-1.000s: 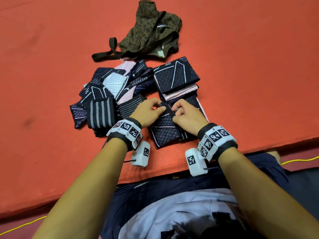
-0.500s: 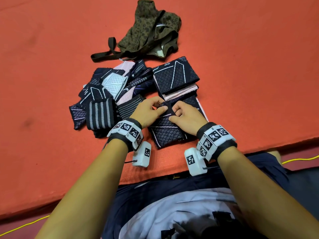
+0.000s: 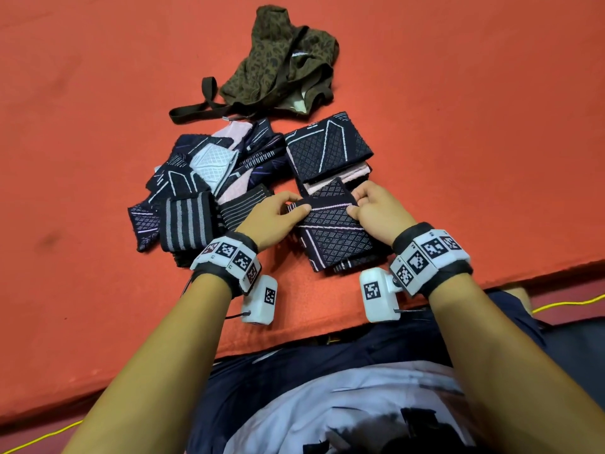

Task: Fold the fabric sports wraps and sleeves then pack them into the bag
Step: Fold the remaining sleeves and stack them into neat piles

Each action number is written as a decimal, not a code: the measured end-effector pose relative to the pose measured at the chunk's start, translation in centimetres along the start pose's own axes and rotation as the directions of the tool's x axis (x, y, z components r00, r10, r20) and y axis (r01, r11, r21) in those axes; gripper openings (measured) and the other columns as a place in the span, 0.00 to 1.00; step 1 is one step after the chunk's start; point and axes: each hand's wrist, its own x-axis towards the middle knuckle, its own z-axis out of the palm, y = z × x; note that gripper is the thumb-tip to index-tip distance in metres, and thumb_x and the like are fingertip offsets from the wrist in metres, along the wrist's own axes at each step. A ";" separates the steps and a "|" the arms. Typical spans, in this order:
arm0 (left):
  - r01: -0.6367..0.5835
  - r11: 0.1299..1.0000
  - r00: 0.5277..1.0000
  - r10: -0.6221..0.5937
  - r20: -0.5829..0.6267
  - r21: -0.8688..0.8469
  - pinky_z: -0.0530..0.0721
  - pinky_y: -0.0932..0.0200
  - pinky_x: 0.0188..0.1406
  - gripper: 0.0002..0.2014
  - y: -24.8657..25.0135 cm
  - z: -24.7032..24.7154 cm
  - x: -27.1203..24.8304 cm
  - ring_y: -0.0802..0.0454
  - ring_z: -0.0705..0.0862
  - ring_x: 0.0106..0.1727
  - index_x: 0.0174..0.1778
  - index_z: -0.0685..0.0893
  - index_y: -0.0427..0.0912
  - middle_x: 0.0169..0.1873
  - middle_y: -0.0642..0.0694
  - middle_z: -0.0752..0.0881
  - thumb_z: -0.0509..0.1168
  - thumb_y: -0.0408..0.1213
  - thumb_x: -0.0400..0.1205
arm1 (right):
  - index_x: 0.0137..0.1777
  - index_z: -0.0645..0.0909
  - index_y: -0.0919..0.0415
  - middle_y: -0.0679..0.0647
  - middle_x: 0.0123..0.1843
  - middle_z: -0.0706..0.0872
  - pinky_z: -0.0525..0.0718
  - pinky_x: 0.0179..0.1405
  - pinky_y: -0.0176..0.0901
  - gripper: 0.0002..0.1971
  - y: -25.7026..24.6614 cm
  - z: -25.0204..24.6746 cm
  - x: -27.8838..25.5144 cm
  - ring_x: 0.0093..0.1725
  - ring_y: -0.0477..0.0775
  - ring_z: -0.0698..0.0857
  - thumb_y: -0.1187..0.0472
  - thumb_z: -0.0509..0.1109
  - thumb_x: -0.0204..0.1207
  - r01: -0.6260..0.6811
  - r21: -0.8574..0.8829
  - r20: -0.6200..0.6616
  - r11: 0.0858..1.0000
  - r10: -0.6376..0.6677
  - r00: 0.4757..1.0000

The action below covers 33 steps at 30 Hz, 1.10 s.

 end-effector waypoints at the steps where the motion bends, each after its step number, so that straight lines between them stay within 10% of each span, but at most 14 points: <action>1: 0.010 0.999 1.000 -0.010 0.008 -0.035 0.84 0.56 0.43 0.16 0.2 0.1 -0.1 0.56 0.84 0.36 0.60 0.84 0.48 0.42 0.50 0.89 0.69 0.54 0.82 | 0.42 0.72 0.52 0.51 0.39 0.80 0.73 0.40 0.45 0.10 0.1 0.0 0.0 0.39 0.53 0.79 0.67 0.67 0.80 -0.006 0.005 -0.005 1.000 0.007 1.000; 4: 0.008 0.978 1.000 -0.002 0.027 -0.210 0.84 0.61 0.33 0.11 0.9 0.3 -0.5 0.57 0.85 0.35 0.59 0.82 0.42 0.45 0.44 0.88 0.70 0.41 0.84 | 0.42 0.70 0.51 0.52 0.40 0.79 0.73 0.40 0.45 0.11 0.2 0.1 -0.2 0.40 0.53 0.79 0.67 0.65 0.80 -0.011 0.016 -0.001 1.000 0.011 1.000; 16: -0.042 0.957 0.999 0.044 0.002 -0.287 0.88 0.54 0.43 0.15 1.5 0.9 -0.2 0.53 0.86 0.41 0.50 0.77 0.47 0.45 0.45 0.86 0.76 0.30 0.77 | 0.44 0.72 0.51 0.54 0.46 0.83 0.74 0.42 0.46 0.09 0.4 0.0 -0.5 0.46 0.55 0.82 0.64 0.67 0.81 -0.037 0.002 -0.046 0.999 0.037 0.998; 22: -0.054 0.916 0.997 0.073 0.035 -0.398 0.86 0.61 0.29 0.13 1.4 1.0 -0.9 0.55 0.86 0.32 0.53 0.70 0.43 0.35 0.44 0.84 0.62 0.20 0.85 | 0.53 0.71 0.54 0.55 0.45 0.82 0.74 0.39 0.46 0.08 0.8 -1.5 -0.5 0.42 0.56 0.80 0.66 0.67 0.81 0.001 -0.061 -0.077 0.998 -0.006 0.997; 27: -0.111 0.966 0.992 0.121 0.026 -0.232 0.90 0.55 0.37 0.10 2.2 1.9 -0.6 0.54 0.86 0.37 0.45 0.81 0.45 0.41 0.45 0.85 0.65 0.25 0.84 | 0.51 0.74 0.49 0.52 0.41 0.79 0.74 0.36 0.45 0.15 1.4 -2.5 -0.4 0.38 0.54 0.78 0.73 0.62 0.77 0.028 -0.168 -0.040 0.985 -0.035 0.999; 33: -0.043 0.997 0.993 0.050 0.105 -0.069 0.84 0.63 0.41 0.18 2.4 3.2 -1.2 0.61 0.83 0.32 0.62 0.84 0.49 0.42 0.53 0.87 0.78 0.39 0.76 | 0.45 0.81 0.46 0.47 0.44 0.81 0.76 0.38 0.43 0.14 2.2 -2.8 -0.2 0.45 0.53 0.82 0.70 0.68 0.77 -0.027 -0.231 -0.043 0.973 0.018 0.999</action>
